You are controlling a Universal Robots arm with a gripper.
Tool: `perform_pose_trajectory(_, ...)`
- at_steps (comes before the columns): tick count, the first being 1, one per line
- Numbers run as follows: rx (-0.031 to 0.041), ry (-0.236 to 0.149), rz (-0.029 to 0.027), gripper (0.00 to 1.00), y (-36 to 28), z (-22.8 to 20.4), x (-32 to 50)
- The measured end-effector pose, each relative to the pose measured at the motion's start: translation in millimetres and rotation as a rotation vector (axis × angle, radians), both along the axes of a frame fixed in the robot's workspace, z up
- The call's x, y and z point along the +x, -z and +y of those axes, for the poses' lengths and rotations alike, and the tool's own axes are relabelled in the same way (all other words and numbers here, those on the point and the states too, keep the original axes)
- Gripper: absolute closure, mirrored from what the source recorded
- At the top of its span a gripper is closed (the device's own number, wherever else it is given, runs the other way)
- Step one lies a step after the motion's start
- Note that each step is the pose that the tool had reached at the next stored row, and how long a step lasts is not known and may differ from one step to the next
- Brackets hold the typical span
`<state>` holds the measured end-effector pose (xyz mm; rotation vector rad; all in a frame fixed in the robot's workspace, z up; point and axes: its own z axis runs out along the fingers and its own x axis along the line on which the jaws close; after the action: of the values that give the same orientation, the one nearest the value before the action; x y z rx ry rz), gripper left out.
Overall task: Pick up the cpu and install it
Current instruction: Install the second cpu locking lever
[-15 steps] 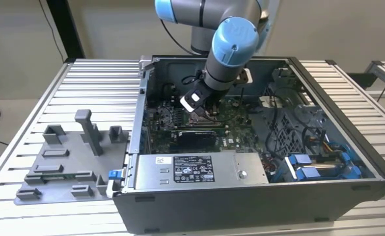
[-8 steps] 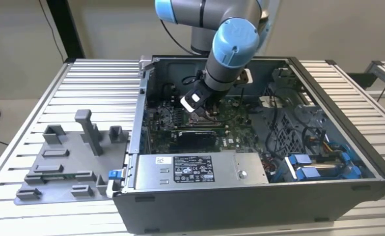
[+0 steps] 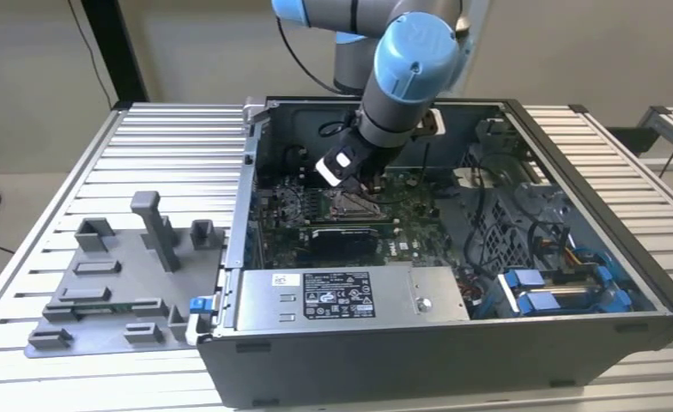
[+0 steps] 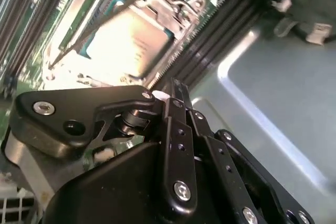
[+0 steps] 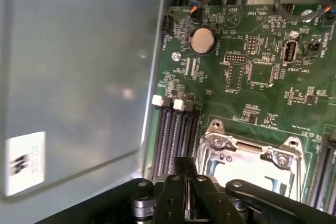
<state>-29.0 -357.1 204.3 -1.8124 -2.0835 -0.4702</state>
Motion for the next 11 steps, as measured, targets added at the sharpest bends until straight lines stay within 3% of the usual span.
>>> perform_pose_trajectory(2,0.0001,0.000,0.0066,1.00,-4.8,-1.5,0.0)
perform_pose_trajectory(6,-0.0002,0.008,0.0316,1.00,-8.8,-7.3,0.5)
perform_pose_trajectory(8,-0.0030,0.010,0.0383,1.00,-10.9,-8.9,0.7)
perform_pose_trajectory(9,-0.0076,0.011,0.0399,1.00,-11.2,-9.3,0.7)
perform_pose_trajectory(11,-0.0259,0.012,0.0441,1.00,-11.3,-10.1,0.7)
